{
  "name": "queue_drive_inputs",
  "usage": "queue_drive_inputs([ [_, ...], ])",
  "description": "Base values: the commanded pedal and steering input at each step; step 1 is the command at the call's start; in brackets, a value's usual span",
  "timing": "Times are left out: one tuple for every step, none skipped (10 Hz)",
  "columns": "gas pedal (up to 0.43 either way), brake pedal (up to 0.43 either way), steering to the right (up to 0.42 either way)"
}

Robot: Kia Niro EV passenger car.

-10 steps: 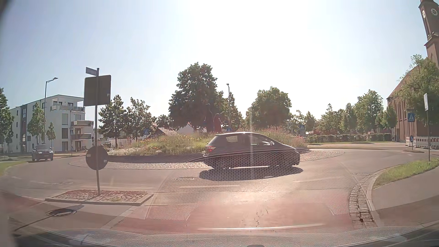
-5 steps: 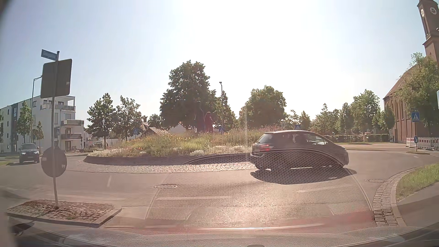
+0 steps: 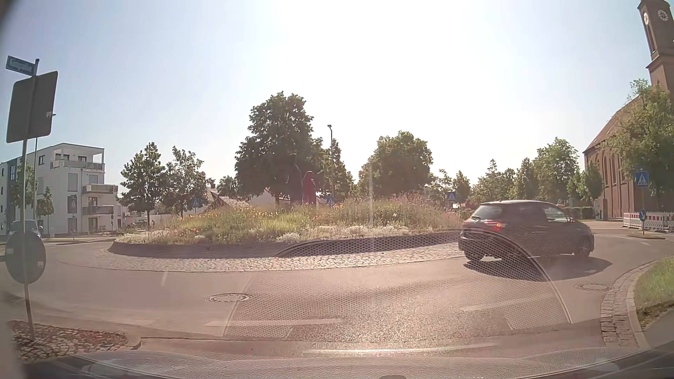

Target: Follow the waypoints while adhering to traffic rules and regulations

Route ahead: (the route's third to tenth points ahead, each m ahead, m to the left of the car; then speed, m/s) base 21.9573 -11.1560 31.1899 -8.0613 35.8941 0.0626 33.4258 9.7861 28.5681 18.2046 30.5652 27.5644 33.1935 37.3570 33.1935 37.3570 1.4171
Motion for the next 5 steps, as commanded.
queue_drive_inputs([
  [0.000, 0.220, 0.109],
  [0.000, 0.177, 0.115],
  [0.000, 0.152, 0.116],
  [0.000, 0.152, 0.117],
  [0.000, 0.134, 0.118],
])
